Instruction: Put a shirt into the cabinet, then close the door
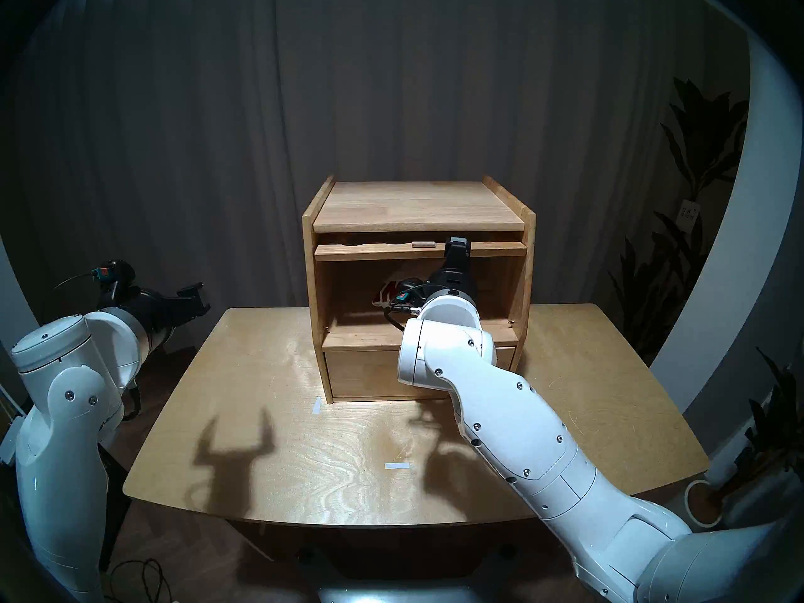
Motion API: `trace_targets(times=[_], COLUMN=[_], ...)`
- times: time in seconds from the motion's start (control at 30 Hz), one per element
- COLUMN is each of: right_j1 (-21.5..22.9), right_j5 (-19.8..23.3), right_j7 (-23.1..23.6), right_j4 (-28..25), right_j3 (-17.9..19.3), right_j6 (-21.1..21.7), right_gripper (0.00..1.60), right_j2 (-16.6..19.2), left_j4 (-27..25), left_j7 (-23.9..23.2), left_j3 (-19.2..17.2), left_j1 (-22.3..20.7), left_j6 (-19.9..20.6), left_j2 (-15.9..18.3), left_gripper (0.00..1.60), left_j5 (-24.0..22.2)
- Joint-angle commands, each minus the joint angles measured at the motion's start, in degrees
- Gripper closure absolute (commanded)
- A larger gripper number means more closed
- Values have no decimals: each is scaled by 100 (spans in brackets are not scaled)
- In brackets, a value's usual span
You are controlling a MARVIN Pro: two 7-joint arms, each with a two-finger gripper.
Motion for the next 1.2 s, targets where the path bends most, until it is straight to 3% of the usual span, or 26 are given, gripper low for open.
trace_targets(times=[0.0, 0.27, 0.3, 0.33, 0.37, 0.4, 0.43, 0.73, 1.17], right_j1=[378, 293, 286, 247, 212, 206, 157, -31, -109], right_j5=[-177, 506, 564, 661, 733, 774, 871, 1255, 1274], right_j7=[76, -637, -618, -757, -899, -884, -1066, -1857, -1961], right_j4=[4, 76, 44, 54, 82, 67, 76, 46, -70], right_j3=[-27, 162, 149, 165, 166, 156, 172, 207, 205], right_j6=[-141, -201, -228, -269, -294, -334, -373, -563, -527], right_gripper=[0, 3, 37, 88, 103, 151, 160, 160, 160], right_j2=[-43, -67, -12, 6, 15, 45, 41, 77, 115], left_j4=[-81, -81, -81, -81, -81, -81, -81, -81, -81], left_j7=[-37, -68, -70, -74, -78, -81, -86, -108, -126], left_j3=[-47, -51, -51, -52, -53, -53, -54, -58, -59], left_j1=[-5, 5, 4, 6, 9, 10, 12, 19, 19], left_j6=[-69, -81, -80, -82, -85, -86, -88, -95, -93], left_j2=[21, 18, 17, 16, 15, 15, 13, 6, -4], left_gripper=[0, 0, 0, 0, 0, 0, 0, 0, 0], left_j5=[53, 79, 79, 83, 88, 91, 96, 118, 138])
